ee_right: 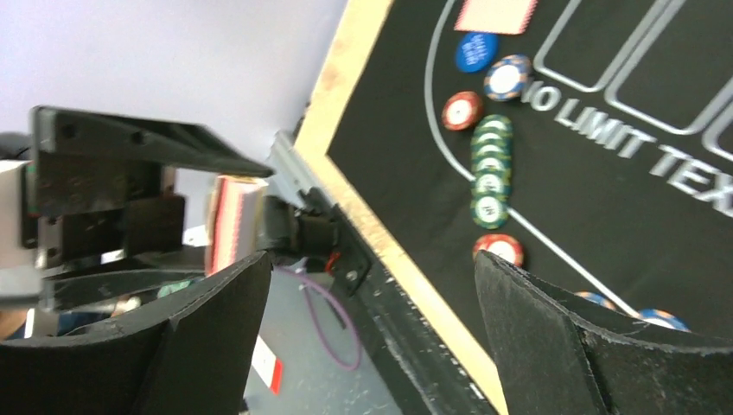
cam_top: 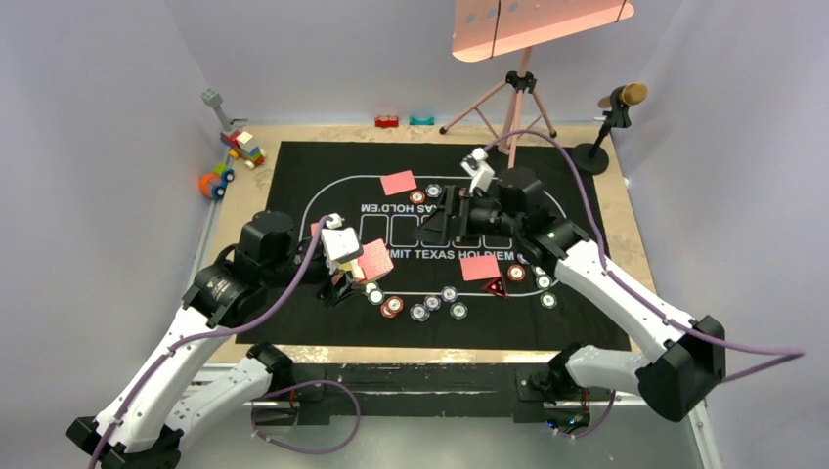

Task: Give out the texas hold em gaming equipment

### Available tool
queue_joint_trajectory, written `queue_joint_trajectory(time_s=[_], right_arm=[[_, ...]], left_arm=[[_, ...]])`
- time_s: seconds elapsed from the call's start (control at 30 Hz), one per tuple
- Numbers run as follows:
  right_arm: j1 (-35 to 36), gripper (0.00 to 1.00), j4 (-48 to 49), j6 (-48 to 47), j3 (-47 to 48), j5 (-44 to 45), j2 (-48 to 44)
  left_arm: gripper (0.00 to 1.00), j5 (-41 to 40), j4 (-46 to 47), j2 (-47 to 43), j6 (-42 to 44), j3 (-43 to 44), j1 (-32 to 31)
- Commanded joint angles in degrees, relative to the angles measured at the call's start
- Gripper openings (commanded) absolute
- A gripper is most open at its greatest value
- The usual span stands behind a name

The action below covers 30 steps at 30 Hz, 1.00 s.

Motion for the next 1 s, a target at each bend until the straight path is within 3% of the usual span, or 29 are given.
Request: queue_joint_trajectory(time_s=[0.0, 0.13, 0.47, 0.67, 0.97], right_arm=[[5.9, 0.93, 2.9, 2.2, 6.1, -2.2, 2.6], [9.3, 0.94, 8.4, 4.9, 6.6, -4.1, 5.7], [14.3, 0.97, 11.7, 6.3, 9.9, -6.3, 12.7], [15.0, 0.98, 21.0, 11.2, 6.5, -9.6, 15.0], [14.9, 0.75, 20.1, 11.2, 5.2, -11.1, 15.5]], left_arm=[[0.23, 1.5, 3.3, -0.4, -0.6, 0.5, 0.4], [0.23, 1.6, 3.4, -0.4, -0.7, 0.3, 0.4], [0.23, 1.5, 3.7, 0.1, -0.6, 0.4, 0.4], [0.23, 1.5, 3.8, 0.2, -0.7, 0.3, 0.4], [0.23, 1.2, 4.1, 0.3, -0.6, 0.5, 0.4]])
